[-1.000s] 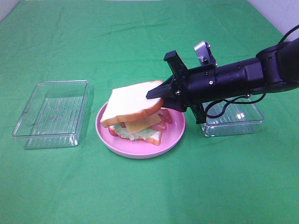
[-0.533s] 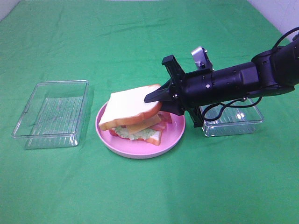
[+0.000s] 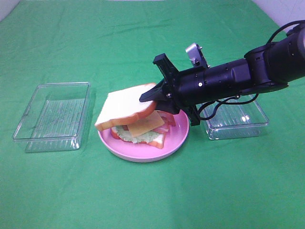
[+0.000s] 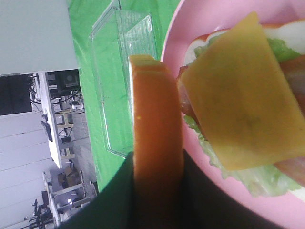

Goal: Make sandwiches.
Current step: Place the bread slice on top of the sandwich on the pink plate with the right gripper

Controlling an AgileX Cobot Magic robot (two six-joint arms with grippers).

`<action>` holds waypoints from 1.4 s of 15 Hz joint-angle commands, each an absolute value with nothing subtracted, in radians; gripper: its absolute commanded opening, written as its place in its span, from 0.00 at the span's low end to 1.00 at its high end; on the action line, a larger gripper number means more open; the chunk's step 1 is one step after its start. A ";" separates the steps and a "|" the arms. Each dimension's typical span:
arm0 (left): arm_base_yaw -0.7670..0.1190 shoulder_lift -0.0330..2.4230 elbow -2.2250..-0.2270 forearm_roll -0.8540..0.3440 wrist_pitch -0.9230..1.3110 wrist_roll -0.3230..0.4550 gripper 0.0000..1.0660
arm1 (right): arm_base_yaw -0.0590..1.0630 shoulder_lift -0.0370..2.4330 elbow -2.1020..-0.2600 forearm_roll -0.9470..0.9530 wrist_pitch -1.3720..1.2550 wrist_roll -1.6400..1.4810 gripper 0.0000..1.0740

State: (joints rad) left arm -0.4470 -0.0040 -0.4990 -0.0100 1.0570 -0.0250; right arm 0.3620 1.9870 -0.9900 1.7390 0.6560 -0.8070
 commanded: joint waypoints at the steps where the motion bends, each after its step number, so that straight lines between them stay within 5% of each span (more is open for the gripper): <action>1: -0.445 -0.026 -0.498 -0.007 1.046 -0.024 0.73 | 0.366 2.003 -0.997 1.798 0.639 -0.804 0.00; 8: -0.445 -0.026 -0.498 -0.007 1.046 -0.024 0.73 | 0.367 2.023 -0.997 1.791 0.627 -0.808 0.01; 9: -0.445 -0.026 -0.498 -0.007 1.046 -0.024 0.73 | 0.367 2.023 -0.997 1.790 0.627 -0.808 0.20; 13: -0.445 -0.026 -0.498 -0.007 1.046 -0.024 0.73 | 0.367 2.022 -0.997 1.786 0.627 -0.821 0.62; 21: -0.445 -0.026 -0.498 -0.007 1.046 -0.024 0.73 | 0.366 1.990 -0.997 1.700 0.533 -0.834 0.64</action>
State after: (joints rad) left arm -0.4470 -0.0040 -0.4990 -0.0100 1.0570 -0.0250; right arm 0.3620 2.0090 -0.9920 1.7080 0.5420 -0.8190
